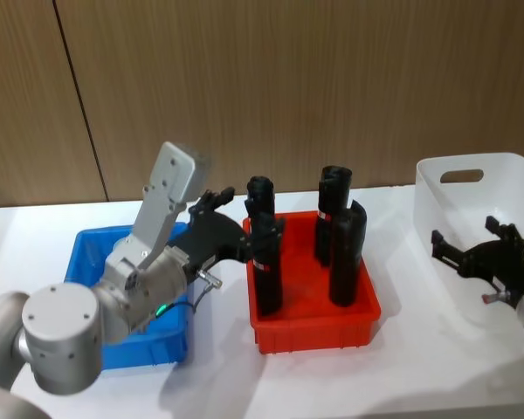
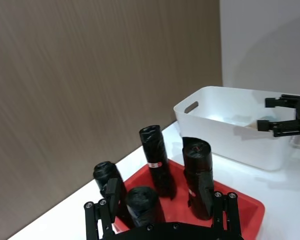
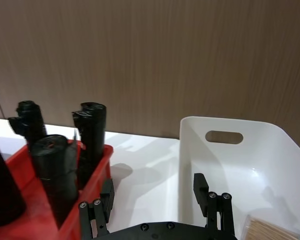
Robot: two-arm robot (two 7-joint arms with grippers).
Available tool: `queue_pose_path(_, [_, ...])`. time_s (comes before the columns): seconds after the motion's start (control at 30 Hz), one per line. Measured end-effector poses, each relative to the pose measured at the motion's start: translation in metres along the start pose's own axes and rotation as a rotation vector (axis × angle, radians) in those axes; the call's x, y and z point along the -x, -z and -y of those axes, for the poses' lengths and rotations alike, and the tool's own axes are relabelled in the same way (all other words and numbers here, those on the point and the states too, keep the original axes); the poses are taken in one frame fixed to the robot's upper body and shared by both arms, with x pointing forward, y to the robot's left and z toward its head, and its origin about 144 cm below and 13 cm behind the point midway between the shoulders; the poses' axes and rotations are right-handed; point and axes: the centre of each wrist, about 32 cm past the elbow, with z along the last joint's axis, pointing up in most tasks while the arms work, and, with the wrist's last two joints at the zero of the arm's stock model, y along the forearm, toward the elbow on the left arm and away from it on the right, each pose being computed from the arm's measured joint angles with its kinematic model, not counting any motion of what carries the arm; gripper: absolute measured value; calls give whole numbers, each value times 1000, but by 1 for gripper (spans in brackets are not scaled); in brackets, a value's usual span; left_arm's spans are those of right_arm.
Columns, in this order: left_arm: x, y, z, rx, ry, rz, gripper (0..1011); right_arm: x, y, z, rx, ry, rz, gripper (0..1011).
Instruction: Pick the cotton swabs from the blue box and place them into the white box.
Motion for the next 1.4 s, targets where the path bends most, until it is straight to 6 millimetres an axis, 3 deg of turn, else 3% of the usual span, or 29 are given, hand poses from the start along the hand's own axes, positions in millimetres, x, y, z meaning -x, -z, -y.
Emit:
queue_pose_path(0.8, [46, 32, -41, 71, -213, 64, 1004, 65, -10, 55, -104, -99, -8, 1001])
queue_pose_path(1.4, [52, 35, -47, 84, -238, 68, 1004, 75, -13, 65, -121, -114, -16, 1001])
